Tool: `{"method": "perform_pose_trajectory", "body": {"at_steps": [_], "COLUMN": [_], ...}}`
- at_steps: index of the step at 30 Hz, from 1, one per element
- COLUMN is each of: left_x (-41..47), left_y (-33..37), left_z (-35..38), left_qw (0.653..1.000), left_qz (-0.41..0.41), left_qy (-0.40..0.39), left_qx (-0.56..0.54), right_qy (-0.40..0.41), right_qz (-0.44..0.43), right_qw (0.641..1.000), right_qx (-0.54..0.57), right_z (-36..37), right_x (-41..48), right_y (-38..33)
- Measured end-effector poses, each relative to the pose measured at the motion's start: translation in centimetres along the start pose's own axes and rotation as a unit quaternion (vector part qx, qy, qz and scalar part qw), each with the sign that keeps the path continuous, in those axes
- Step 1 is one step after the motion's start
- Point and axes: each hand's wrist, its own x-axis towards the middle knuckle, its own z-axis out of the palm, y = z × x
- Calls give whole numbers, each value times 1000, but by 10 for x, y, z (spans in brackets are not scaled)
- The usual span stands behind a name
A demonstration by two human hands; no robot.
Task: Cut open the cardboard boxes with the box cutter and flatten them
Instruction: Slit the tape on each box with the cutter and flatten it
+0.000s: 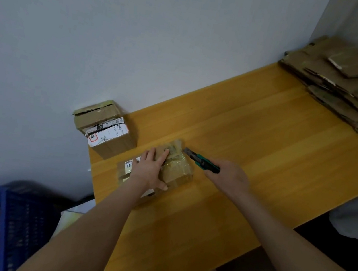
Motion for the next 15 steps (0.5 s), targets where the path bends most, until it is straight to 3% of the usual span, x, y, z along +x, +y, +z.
{"method": "perform_pose_trajectory", "body": {"at_steps": [15], "left_x": [-1], "left_y": [1], "left_z": [5], "left_qw": [1000], "left_qz": [-7], "left_qy": [3], "left_qx": [-27], "right_qy": [-50], "right_qz": [-63], "right_qw": [987], "right_qx": [-139], "right_z": [-7], "right_x": [-8], "right_y": [-6]}}
